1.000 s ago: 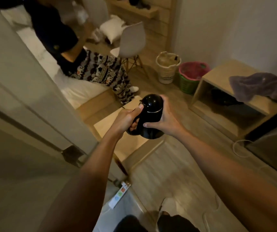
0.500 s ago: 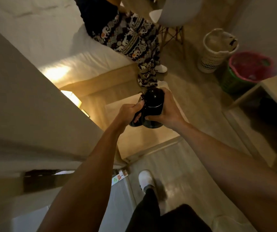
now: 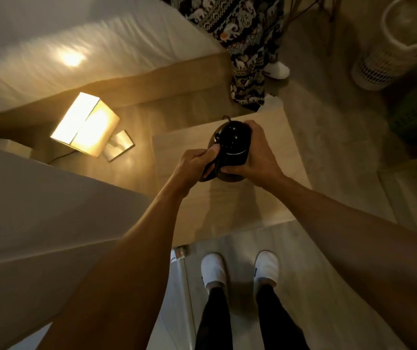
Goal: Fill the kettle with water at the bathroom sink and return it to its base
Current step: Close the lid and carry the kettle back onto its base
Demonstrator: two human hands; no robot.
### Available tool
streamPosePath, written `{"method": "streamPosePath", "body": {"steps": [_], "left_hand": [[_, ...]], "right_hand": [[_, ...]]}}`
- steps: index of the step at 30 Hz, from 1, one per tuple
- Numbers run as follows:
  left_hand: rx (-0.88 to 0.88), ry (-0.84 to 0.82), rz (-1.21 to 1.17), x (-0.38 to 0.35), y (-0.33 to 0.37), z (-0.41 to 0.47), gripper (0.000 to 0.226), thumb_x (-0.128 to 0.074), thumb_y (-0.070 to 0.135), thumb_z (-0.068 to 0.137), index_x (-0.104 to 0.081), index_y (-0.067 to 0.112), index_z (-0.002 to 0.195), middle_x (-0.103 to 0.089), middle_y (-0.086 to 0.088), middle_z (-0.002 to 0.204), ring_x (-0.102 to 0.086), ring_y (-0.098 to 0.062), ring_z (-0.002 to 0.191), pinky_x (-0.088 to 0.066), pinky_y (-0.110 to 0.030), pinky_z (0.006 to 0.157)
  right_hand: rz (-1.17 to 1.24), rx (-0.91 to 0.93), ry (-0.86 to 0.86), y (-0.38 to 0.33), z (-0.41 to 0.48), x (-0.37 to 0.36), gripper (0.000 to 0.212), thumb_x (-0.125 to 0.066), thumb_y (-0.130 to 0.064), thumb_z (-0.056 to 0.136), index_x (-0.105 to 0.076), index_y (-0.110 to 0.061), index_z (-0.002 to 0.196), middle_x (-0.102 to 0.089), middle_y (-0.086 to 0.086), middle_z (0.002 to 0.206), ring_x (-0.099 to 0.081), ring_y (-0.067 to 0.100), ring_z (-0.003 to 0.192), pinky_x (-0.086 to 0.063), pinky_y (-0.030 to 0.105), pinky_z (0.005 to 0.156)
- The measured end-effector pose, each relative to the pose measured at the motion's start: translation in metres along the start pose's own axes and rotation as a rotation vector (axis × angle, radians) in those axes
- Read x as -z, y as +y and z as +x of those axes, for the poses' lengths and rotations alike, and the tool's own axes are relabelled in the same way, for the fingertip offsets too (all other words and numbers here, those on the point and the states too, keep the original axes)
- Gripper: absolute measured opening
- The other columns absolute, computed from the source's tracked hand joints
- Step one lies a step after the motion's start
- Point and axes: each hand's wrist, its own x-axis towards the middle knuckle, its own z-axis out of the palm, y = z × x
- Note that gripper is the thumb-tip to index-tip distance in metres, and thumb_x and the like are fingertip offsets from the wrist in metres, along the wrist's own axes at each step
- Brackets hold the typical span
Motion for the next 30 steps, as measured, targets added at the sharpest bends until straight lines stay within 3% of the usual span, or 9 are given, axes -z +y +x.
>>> {"method": "streamPosePath", "body": {"steps": [4,9,21,26,30], "left_hand": [[0.031,0.038,0.016,-0.016,-0.021,0.023,0.054,-0.054,0.045,0.100,-0.049,0.020,0.052,-0.050,0.004,0.052,-0.045,-0.006,0.046,-0.036,-0.020,0.055],[0.013,0.073,-0.004,-0.024,-0.029,0.041,0.055,-0.055,0.039,0.101,-0.047,0.017,0.051,-0.046,0.009,0.046,-0.041,-0.004,0.041,-0.033,-0.015,0.048],[0.005,0.048,0.002,-0.009,-0.033,0.060,0.056,-0.052,0.048,0.099,-0.048,0.017,0.052,-0.048,-0.002,0.054,-0.043,-0.013,0.049,-0.036,-0.023,0.057],[0.032,-0.012,0.006,-0.015,-0.043,0.052,0.055,-0.053,0.043,0.100,-0.049,0.009,0.058,-0.045,-0.005,0.055,-0.041,-0.011,0.049,-0.034,-0.022,0.055],[0.034,-0.028,0.056,-0.014,-0.047,0.051,0.052,-0.052,0.043,0.100,-0.048,0.013,0.058,-0.047,-0.002,0.056,-0.041,-0.007,0.047,-0.034,-0.023,0.056]], "right_hand": [[0.014,0.002,-0.022,0.032,0.010,-0.010,0.099,-0.099,-0.019,0.055,-0.044,-0.003,0.136,-0.041,-0.002,0.127,-0.049,0.026,0.122,-0.049,0.042,0.104],[-0.019,-0.016,-0.027,0.051,0.021,-0.015,0.102,-0.100,-0.019,0.055,-0.044,0.003,0.137,-0.049,0.018,0.133,-0.051,0.037,0.125,-0.050,0.047,0.104],[-0.007,-0.049,-0.065,0.057,0.041,-0.024,0.110,-0.097,-0.027,0.059,-0.036,-0.001,0.147,-0.042,0.018,0.146,-0.043,0.032,0.137,-0.043,0.045,0.113],[-0.049,-0.057,-0.070,0.062,0.025,-0.028,0.111,-0.098,-0.027,0.059,-0.035,-0.001,0.147,-0.040,0.020,0.147,-0.044,0.034,0.136,-0.044,0.040,0.112],[-0.065,-0.060,-0.061,0.067,0.019,-0.035,0.113,-0.097,-0.028,0.061,-0.031,-0.003,0.149,-0.037,0.021,0.150,-0.042,0.035,0.140,-0.042,0.037,0.113]]}}
